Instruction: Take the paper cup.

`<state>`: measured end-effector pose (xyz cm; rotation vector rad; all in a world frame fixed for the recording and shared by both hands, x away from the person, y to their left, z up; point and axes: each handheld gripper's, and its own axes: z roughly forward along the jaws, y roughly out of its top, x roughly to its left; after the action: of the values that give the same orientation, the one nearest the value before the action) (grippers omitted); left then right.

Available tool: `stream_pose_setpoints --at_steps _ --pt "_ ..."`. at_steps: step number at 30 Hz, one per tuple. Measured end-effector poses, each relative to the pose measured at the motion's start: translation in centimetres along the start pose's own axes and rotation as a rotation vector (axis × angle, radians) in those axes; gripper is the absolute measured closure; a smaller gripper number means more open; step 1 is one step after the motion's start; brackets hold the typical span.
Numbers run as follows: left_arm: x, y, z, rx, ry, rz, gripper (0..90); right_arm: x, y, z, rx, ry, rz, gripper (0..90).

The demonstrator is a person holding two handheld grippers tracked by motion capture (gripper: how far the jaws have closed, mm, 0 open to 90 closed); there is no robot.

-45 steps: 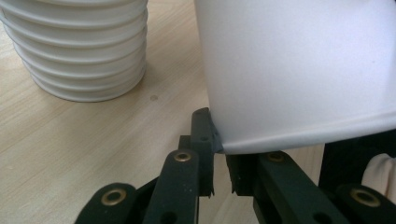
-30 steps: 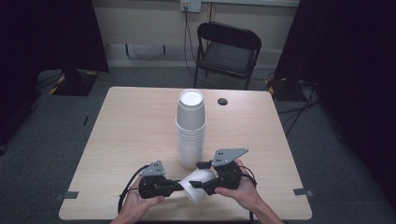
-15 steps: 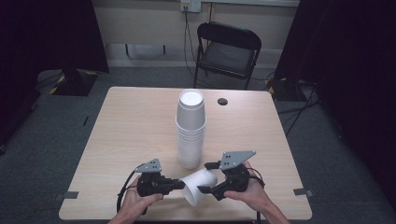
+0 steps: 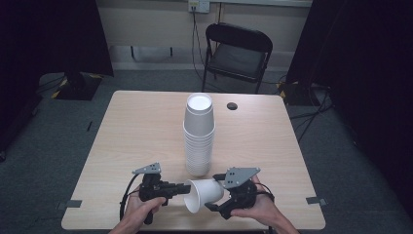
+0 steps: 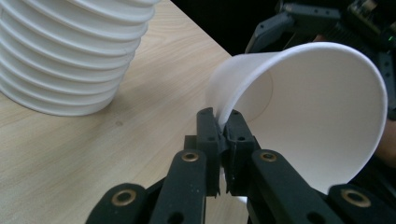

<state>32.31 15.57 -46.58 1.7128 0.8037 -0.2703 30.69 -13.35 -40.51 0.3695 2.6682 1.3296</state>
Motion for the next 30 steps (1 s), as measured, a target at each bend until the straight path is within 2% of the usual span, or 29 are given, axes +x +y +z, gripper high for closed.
stream_pose_setpoints --at_steps 5,7,10,12,13,14,17,18,21,26,29,30 --pt "0.1 0.0 0.0 -0.001 -0.008 -0.014 87.0 0.4 -0.3 0.4 0.044 -0.014 -0.027 12.0" --pt "0.1 0.0 0.0 -0.016 -0.018 -0.038 87.0 0.6 -0.6 0.7 0.068 -0.011 -0.037 12.4" --pt "0.2 0.0 0.0 -0.030 -0.031 -0.058 86.9 0.7 -0.9 0.9 0.076 -0.015 -0.048 12.7" --pt "0.2 0.1 0.0 -0.025 -0.032 -0.049 86.9 0.7 -1.0 1.2 0.081 -0.022 -0.055 12.8" --pt "0.1 0.1 0.0 -0.034 -0.025 -0.058 86.8 0.8 -1.0 1.4 0.086 -0.025 -0.062 12.7" --pt "0.0 0.2 0.0 -0.032 -0.018 -0.047 86.6 0.9 -1.1 1.6 0.095 -0.030 -0.064 12.7" --pt "-0.2 0.4 0.0 -0.045 -0.029 -0.051 86.2 1.1 -1.3 2.4 0.121 -0.029 -0.077 13.2" --pt "-0.4 0.4 0.0 -0.048 -0.020 -0.036 86.1 1.2 -1.3 2.6 0.126 -0.024 -0.077 13.4" --pt "-0.5 0.4 -0.1 -0.048 -0.011 -0.028 85.9 1.3 -1.3 2.9 0.123 -0.033 -0.086 14.0" --pt "-0.5 0.4 -0.2 -0.069 0.006 -0.040 85.0 1.7 -1.3 3.5 0.135 -0.067 -0.111 20.5" --pt "-0.5 0.4 -0.2 -0.071 0.013 -0.044 84.2 1.7 -1.4 3.7 0.144 -0.070 -0.105 20.7" --pt "-0.4 0.4 -0.2 -0.075 0.016 -0.043 83.9 1.6 -1.6 3.9 0.129 -0.077 -0.096 20.9"
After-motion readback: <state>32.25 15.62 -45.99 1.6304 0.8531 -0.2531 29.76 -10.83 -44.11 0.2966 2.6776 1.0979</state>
